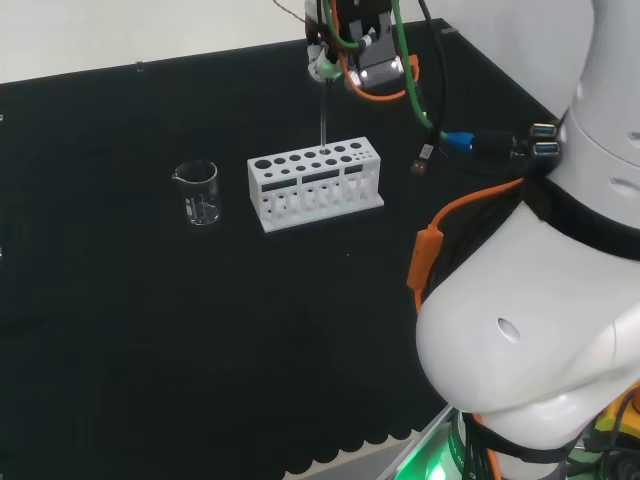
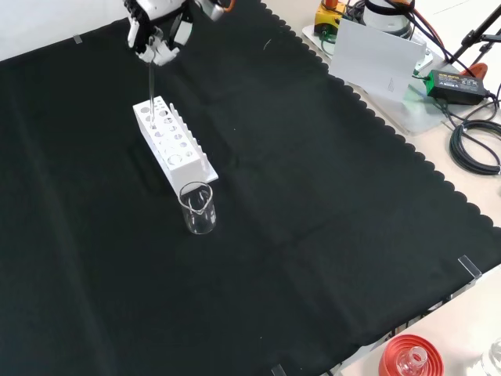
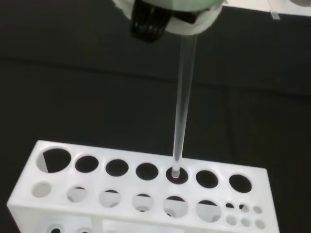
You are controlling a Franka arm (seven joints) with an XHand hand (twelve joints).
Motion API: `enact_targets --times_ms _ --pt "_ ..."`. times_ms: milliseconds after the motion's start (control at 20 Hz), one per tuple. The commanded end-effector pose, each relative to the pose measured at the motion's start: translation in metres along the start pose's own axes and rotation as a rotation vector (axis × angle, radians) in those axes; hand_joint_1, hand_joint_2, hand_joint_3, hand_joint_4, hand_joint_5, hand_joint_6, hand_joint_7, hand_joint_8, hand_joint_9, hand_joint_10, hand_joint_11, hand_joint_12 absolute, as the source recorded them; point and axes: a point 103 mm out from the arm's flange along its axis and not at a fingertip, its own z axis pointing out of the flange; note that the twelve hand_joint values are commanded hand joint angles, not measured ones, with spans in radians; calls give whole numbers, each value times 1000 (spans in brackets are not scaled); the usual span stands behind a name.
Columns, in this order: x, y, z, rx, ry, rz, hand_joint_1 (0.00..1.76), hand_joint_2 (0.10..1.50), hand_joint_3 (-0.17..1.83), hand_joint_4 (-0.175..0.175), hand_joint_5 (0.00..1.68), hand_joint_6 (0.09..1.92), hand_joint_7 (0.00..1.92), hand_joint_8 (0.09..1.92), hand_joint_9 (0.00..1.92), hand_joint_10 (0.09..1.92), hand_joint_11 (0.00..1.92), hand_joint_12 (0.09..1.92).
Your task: Take the glass rod from the white test tube rack.
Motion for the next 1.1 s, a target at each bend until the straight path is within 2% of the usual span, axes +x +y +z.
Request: enact_targets --times_ms 50,400,800,1100 --pt "5 -18 -30 -4 -3 2 1192 751 668 -175 1065 1020 1555 825 1658 691 1623 880" --pt "23 -33 -64 -43 -10 -16 1193 743 679 -175 1072 1013 1560 827 1663 695 1624 887" --pt "53 -44 -83 -83 -18 -58 1194 737 686 -175 1077 1008 1562 826 1665 696 1623 891" --pt "65 -52 -98 -106 -27 -78 1195 734 690 -175 1080 1006 1563 826 1666 697 1623 893"
